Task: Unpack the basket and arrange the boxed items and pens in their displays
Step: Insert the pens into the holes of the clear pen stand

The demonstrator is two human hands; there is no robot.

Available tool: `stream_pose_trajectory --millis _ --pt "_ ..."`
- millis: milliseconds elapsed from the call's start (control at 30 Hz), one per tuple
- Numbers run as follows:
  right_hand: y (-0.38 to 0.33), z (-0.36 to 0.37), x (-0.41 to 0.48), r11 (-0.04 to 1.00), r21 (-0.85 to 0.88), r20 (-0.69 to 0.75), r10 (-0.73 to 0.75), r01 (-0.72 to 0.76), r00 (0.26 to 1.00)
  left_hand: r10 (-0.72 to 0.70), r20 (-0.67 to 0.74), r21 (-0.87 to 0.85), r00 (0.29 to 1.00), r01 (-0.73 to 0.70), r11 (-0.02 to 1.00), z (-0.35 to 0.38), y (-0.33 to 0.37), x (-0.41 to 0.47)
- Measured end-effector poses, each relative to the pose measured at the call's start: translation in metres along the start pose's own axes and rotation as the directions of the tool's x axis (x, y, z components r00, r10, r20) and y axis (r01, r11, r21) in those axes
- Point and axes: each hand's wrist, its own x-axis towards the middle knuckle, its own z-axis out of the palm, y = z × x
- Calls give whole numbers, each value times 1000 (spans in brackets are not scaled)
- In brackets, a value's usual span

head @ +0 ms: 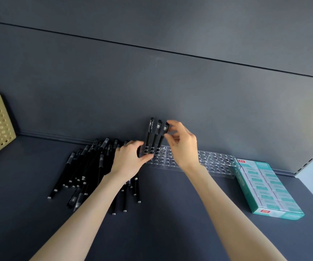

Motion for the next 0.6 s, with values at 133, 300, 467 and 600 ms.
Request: stream_pose_trajectory --millis 133,300,467,600 --pt "-10 -7 -11 1000 -11 -23 -18 18 1000 3 -60 25 998 -2 1000 -12 4 -12" --pt "-27 -2 -39 999 46 13 9 -9 1000 -34 -178 -53 983 25 998 -35 -2 -47" --pt "-54 29 -66 993 96 161 52 -68 986 -98 -335 -17 937 98 995 -63 -30 -84" --pt "-78 62 -77 993 87 244 60 -83 968 -240 -338 54 910 274 960 -86 -64 -92"
